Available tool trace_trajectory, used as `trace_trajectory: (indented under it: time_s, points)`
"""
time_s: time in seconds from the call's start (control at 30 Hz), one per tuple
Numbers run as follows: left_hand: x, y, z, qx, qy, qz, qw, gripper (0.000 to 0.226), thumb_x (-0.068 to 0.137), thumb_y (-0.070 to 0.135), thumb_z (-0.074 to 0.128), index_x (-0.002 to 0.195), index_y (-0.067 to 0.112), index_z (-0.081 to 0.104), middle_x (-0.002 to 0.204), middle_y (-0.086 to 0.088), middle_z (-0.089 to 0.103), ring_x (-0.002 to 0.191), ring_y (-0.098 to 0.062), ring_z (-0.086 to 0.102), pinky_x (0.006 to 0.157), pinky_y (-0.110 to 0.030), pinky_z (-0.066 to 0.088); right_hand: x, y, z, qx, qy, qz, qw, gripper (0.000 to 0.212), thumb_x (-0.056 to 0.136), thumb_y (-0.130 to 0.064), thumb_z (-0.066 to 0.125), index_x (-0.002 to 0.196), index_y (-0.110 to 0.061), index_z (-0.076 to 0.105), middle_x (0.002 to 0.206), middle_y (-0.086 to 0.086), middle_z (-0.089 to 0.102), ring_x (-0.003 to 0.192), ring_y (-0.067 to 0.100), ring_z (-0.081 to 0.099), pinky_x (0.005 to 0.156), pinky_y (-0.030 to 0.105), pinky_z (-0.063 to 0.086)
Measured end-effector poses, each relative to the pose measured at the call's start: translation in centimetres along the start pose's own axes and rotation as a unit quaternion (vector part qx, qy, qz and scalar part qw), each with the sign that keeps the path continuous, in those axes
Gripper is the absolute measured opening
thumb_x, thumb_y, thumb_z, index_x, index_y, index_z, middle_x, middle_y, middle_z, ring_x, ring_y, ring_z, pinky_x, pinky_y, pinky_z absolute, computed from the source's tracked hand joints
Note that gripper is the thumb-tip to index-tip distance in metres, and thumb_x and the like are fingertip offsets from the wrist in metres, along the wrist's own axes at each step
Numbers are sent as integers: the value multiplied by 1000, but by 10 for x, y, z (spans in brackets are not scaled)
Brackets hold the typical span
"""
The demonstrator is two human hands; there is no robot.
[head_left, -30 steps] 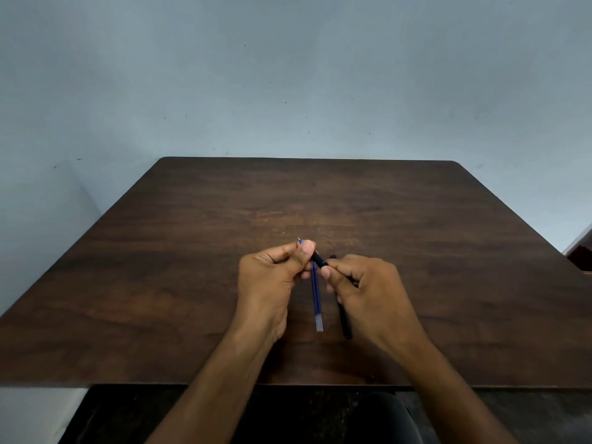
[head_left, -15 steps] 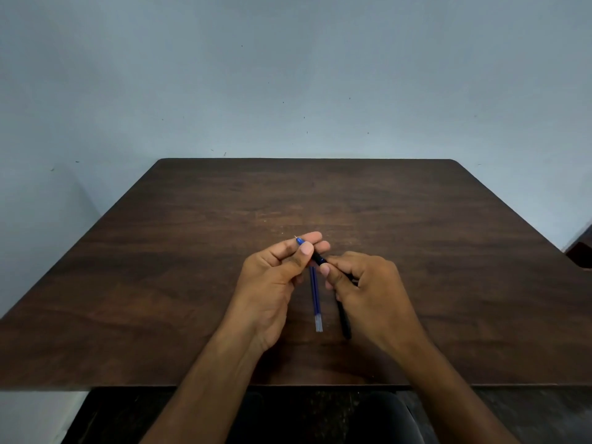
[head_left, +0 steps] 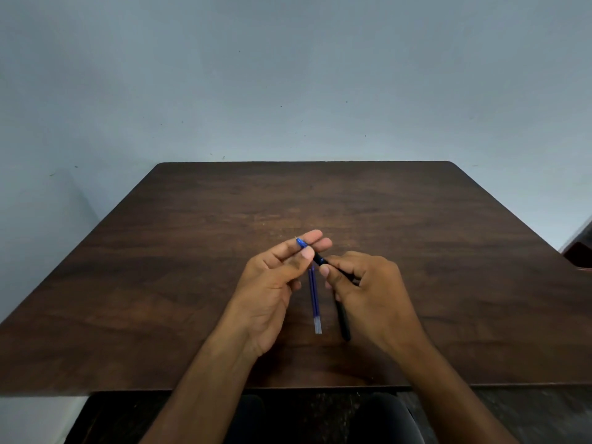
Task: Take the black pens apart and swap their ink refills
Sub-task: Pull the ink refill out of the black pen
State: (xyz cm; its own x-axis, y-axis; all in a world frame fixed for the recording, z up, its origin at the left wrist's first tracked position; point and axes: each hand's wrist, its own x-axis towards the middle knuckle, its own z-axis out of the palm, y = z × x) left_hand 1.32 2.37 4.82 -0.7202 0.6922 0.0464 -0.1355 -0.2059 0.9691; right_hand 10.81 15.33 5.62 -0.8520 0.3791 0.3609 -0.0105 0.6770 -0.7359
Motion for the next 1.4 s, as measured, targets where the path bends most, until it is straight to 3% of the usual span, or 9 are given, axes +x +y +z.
trace_trajectory:
  time_s: [0.1, 0.3, 0.43, 0.73, 0.93, 1.07, 1.17, 1.3, 1.4]
  points:
    - [0, -2, -2, -9, 25, 9, 1000, 28, 90, 14, 61, 116, 22, 70, 116, -3, 72, 105, -14, 66, 87, -34, 36, 0, -1, 0, 0, -2, 4, 1000, 20, 96, -17, 64, 81, -11, 76, 71, 1, 66, 65, 15, 63, 65, 35, 54]
    - [7, -4, 1, -19, 120, -9, 993, 37, 57, 41, 87, 85, 20, 77, 97, -5, 76, 88, -16, 58, 74, -32, 37, 0, -2, 1, 13, 1, -1, 1000, 15, 95, -18, 66, 90, -13, 79, 72, 1, 67, 66, 15, 63, 64, 31, 53]
    - [10, -5, 3, -40, 131, -22, 990, 38, 52, 44, 91, 66, 22, 63, 74, -4, 57, 64, -12, 44, 61, -26, 39, -1, -2, 3, 8, 0, -3, 1000, 17, 95, -18, 66, 81, -17, 75, 69, -3, 65, 65, 11, 61, 59, 16, 46]
    - [-1, -3, -4, 10, 8, 6, 1000, 30, 90, 23, 63, 120, 24, 68, 119, 0, 70, 104, -9, 65, 75, -29, 35, -1, 1, 2, 5, -2, 11, 1000, 18, 96, -19, 65, 84, -13, 77, 70, -1, 66, 65, 14, 63, 64, 29, 52]
    - [3, -3, 1, 10, 118, 7, 993, 30, 62, 38, 82, 86, 19, 78, 97, -4, 77, 89, -9, 65, 75, -32, 36, -2, 1, 4, 12, 5, 6, 1000, 14, 94, -20, 67, 94, -17, 80, 71, -3, 67, 66, 12, 63, 63, 25, 52]
    - [8, -6, 3, -8, 156, -14, 988, 40, 50, 46, 89, 64, 17, 65, 80, -6, 67, 66, -11, 49, 65, -30, 37, -2, 2, 6, 19, 6, 4, 1000, 14, 93, -19, 69, 102, -21, 80, 72, -8, 67, 69, 8, 63, 62, 12, 45]
    - [7, -7, 4, -25, 123, -21, 992, 44, 54, 47, 87, 75, 15, 66, 75, -3, 62, 66, -10, 49, 65, -28, 38, -2, 4, 7, 11, 10, 3, 1000, 14, 92, -20, 70, 102, -22, 80, 72, -9, 67, 69, 8, 64, 62, 12, 45]
    - [1, -4, 1, 3, 22, -22, 999, 40, 80, 44, 70, 116, 28, 69, 117, 6, 71, 95, -4, 62, 80, -32, 34, -1, 6, 4, 12, 19, -1, 1000, 14, 92, -20, 69, 101, -24, 80, 74, -5, 70, 70, 10, 65, 63, 23, 51]
    - [-2, -4, -4, -5, 17, -4, 1000, 30, 91, 24, 60, 120, 25, 67, 120, 1, 70, 106, -9, 64, 80, -34, 33, 0, 7, 3, 8, 17, 8, 1000, 15, 93, -20, 69, 102, -24, 80, 76, -5, 71, 71, 8, 66, 66, 24, 53]
